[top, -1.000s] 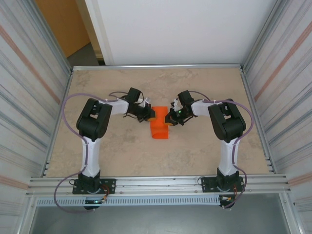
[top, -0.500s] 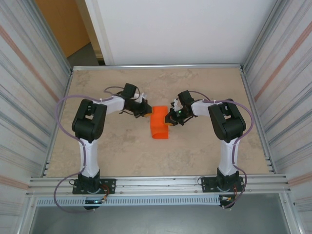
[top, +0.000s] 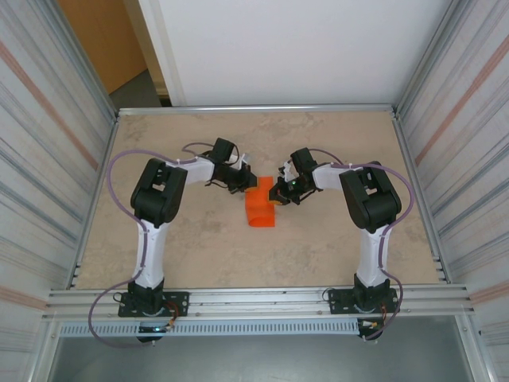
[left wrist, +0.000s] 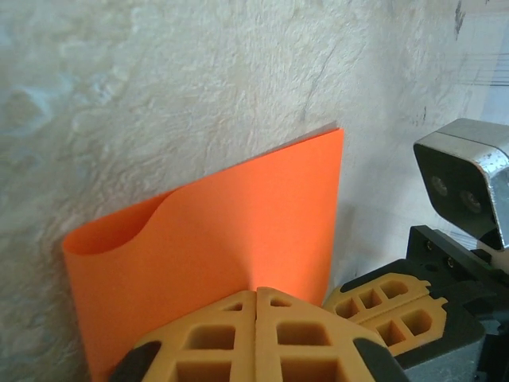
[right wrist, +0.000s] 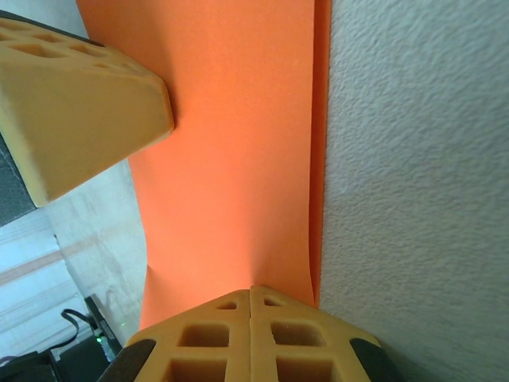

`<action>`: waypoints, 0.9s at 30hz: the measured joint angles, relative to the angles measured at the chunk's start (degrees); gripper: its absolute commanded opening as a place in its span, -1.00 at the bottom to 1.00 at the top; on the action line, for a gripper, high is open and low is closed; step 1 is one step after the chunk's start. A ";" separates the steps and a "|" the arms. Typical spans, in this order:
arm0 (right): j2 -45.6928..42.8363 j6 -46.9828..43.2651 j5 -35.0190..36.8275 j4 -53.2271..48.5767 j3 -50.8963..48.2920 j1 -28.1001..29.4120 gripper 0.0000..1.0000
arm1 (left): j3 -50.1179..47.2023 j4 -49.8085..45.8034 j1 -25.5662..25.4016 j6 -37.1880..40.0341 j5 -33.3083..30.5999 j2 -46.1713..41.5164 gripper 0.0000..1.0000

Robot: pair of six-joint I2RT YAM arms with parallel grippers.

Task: Fold a paper plane with a square sheet of paper (pick it up from the middle)
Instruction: First fold the square sheet of paper in half at the center of the table.

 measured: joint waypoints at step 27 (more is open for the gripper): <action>-0.42 -0.04 -0.35 1.75 -1.14 -0.15 -1.00 | 1.55 0.31 -1.18 0.20 -2.99 -4.74 -1.00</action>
